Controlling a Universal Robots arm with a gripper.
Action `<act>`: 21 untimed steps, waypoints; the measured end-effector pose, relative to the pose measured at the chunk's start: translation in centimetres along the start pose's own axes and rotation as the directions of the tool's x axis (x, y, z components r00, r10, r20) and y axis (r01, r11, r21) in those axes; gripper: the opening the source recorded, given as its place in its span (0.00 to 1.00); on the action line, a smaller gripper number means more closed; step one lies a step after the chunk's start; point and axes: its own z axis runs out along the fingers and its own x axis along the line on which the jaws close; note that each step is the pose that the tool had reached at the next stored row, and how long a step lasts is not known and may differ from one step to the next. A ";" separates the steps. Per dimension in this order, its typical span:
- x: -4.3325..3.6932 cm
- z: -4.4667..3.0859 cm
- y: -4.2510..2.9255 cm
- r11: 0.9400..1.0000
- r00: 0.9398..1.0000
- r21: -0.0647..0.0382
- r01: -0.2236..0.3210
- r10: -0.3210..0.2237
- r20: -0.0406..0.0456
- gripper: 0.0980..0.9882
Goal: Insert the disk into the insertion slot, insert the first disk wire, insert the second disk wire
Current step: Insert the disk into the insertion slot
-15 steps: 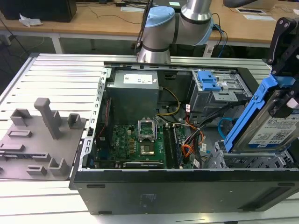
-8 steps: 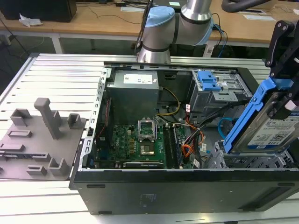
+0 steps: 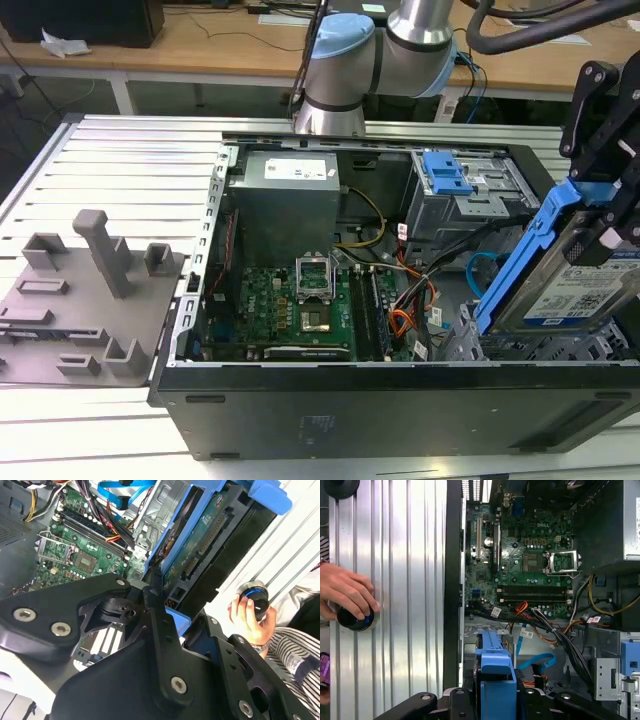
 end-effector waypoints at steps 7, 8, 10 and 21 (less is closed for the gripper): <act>-1.10 0.56 -0.99 1.000 1.000 0.000 0.000 0.000 0.000 0.30; -1.21 0.63 -1.04 1.000 1.000 0.000 0.000 0.000 0.000 0.30; -1.45 0.79 -1.12 1.000 1.000 0.000 0.000 0.000 0.000 0.30; -2.05 1.71 -1.23 1.000 1.000 0.000 0.000 0.000 0.000 0.30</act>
